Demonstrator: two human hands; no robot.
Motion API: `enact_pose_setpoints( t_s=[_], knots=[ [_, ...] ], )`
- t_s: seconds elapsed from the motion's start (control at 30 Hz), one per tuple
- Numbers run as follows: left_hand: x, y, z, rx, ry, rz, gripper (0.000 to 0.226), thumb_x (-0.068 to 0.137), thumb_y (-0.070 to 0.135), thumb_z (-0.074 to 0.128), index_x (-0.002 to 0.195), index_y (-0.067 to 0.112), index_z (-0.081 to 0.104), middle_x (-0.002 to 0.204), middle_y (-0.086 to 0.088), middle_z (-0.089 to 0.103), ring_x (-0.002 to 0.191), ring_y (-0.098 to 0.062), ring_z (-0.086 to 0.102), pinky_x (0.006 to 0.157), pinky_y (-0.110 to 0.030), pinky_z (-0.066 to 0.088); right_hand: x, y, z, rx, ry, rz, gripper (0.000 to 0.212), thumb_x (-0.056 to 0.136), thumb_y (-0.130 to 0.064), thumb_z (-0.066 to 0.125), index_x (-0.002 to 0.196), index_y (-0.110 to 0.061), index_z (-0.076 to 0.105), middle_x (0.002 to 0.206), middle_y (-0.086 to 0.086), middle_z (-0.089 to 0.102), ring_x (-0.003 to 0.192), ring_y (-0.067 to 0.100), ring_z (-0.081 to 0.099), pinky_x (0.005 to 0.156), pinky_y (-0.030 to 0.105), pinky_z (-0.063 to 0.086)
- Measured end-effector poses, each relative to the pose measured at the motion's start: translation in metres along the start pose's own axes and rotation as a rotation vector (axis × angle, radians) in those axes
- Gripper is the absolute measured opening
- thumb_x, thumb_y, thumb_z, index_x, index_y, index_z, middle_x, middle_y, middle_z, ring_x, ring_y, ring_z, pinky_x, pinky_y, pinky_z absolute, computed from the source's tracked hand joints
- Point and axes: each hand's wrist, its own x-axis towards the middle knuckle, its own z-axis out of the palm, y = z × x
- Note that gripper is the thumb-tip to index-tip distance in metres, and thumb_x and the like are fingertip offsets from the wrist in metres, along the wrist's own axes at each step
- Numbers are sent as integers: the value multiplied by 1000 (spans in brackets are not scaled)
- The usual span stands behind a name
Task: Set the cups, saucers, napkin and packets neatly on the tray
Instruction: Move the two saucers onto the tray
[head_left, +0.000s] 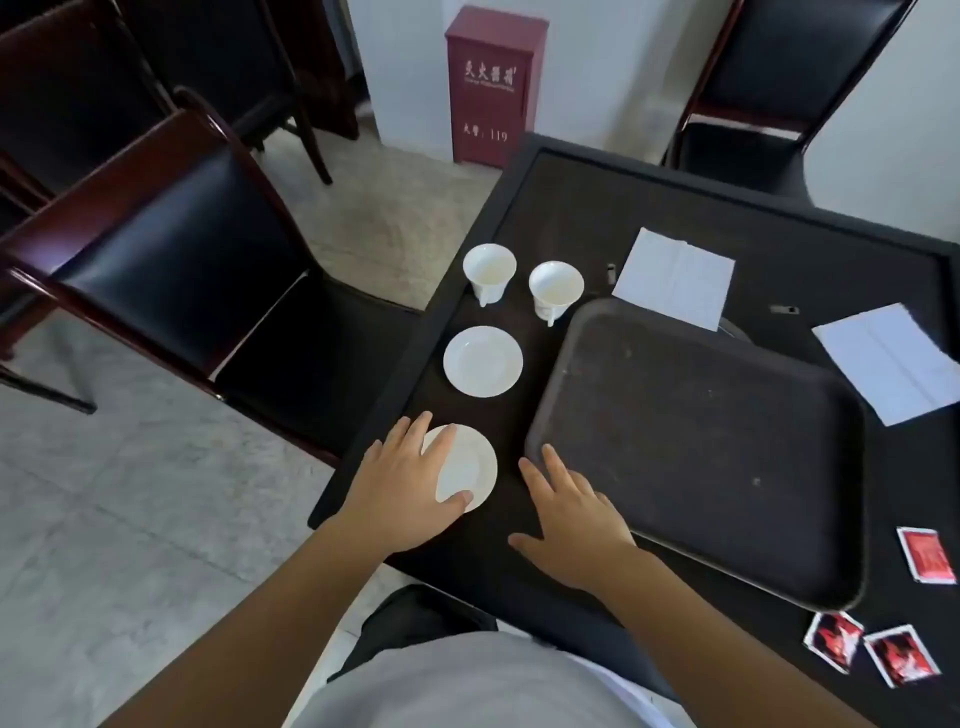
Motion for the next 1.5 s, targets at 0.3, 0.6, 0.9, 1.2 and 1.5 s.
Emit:
enact_pose_setpoints(
  t_s=[0.3,0.6,0.9,1.2,1.5],
  knots=[
    [35,-53,45,-133,-189,32,87,82,64,56,150,29,15,159,-3,21,136,-28,35,97,-46,47,56,-34,39,234,-61,163,85,85,-46,67,151,-25,18,154,-2,27,134,23,38,97,42,48],
    [52,-74,69,17,-164,258,115,69,58,79,153,24,7,158,-5,15,121,-27,45,79,-37,55,80,-46,62,75,29,152,105,72,-45,80,147,-25,9,160,4,12,127,29,42,92,42,49],
    [69,-79,65,8,-215,192,126,61,63,82,154,18,9,153,-2,23,130,-23,42,82,-37,51,95,-45,63,149,46,224,119,67,-41,85,153,-11,8,146,6,28,127,27,41,101,40,45],
    [66,-85,65,-33,-157,213,121,56,65,82,151,19,22,143,0,36,118,-19,54,75,-35,53,101,-42,57,197,11,211,122,59,-46,88,150,-15,13,136,2,35,123,23,45,91,37,47],
    [49,-80,60,-250,-228,218,121,54,63,80,147,33,8,143,9,18,115,-16,50,77,-26,51,72,-27,52,403,49,125,114,52,-46,88,141,-31,18,129,-6,33,112,17,50,84,36,54]
  ],
)
